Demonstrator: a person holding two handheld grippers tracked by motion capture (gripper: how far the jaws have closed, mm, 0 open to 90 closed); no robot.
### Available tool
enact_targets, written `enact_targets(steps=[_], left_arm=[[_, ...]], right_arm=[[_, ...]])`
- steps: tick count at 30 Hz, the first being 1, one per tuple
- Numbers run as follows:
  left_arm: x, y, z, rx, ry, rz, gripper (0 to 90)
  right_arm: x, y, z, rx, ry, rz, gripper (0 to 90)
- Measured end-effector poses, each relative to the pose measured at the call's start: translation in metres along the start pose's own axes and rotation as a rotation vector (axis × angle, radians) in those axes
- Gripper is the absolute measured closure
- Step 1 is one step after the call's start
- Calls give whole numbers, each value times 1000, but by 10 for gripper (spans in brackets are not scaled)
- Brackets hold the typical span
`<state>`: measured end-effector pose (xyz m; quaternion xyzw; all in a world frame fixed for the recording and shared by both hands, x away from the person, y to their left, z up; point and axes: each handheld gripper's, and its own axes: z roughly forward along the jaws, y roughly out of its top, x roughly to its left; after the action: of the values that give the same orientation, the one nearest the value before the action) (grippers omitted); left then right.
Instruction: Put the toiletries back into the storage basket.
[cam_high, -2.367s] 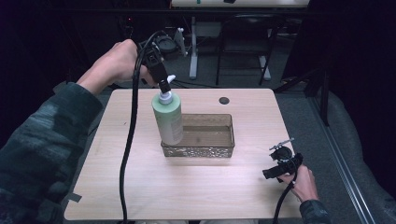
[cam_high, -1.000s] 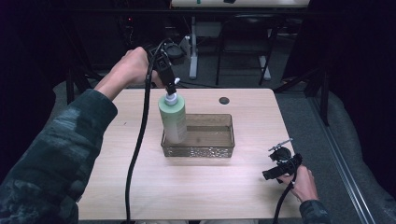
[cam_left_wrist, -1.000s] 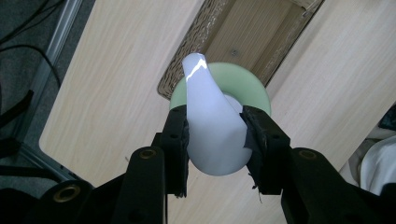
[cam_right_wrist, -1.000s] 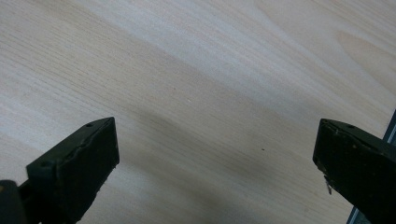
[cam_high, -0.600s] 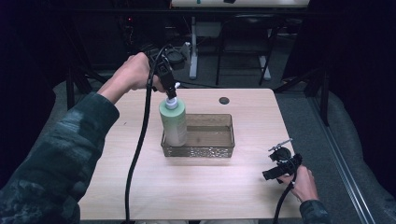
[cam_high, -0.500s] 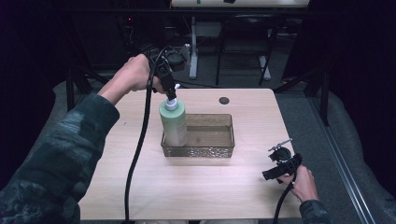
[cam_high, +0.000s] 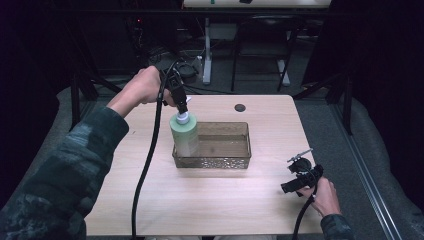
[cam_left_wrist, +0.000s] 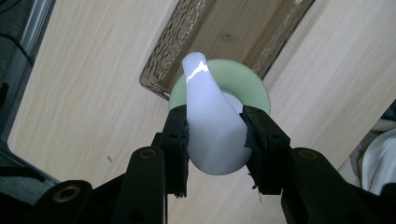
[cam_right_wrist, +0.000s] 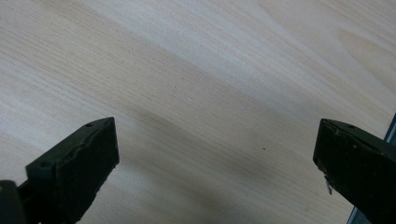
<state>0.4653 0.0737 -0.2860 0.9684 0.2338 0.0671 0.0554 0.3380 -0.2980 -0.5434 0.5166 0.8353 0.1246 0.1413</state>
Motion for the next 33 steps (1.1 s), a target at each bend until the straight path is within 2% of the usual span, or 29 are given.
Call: enact_targets(steps=[13,33], left_arm=[[1,-2,12,12,-12,4,631],[2,-5,22,46,-20,5,630]], right_arm=[[0,0,0,1,-1,2,0],[0,0,0,8,-10,-4,0]])
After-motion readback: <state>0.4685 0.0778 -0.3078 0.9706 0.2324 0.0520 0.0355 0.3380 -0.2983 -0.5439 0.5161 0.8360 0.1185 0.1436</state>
